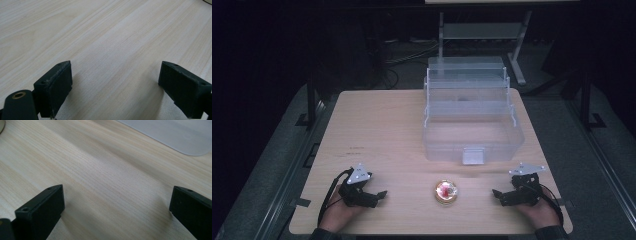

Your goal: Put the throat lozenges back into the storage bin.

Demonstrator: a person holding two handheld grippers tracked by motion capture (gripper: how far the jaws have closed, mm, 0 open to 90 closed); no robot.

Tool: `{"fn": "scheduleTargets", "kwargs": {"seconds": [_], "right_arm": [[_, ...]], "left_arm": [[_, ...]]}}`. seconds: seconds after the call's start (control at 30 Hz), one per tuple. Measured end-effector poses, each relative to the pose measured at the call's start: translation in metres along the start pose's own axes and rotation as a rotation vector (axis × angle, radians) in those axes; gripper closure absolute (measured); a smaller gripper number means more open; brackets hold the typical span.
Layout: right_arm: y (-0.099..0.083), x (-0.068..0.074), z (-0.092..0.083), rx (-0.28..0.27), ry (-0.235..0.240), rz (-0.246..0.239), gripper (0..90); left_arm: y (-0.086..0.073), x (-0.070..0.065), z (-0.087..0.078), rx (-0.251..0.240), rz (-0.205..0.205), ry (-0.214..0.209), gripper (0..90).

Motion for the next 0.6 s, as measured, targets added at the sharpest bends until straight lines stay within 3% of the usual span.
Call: {"fn": "scheduleTargets", "kwargs": {"seconds": [0.6], "right_arm": [[0.013,0.005,-0.014,-0.017,0.036,-0.003,0.0]], "left_arm": [[0.0,0.0,0.0,0.0,0.0,0.0,11.0]]}}
Point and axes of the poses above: each handheld gripper's, and its own axes: z roughly forward along the jaws, y roughly out of its top, x roughly to its left, the point moved 8 cm from there along z, roughly forward along the jaws, and after that the axes turned 10 degrees about -z, right-handed, at the moved point
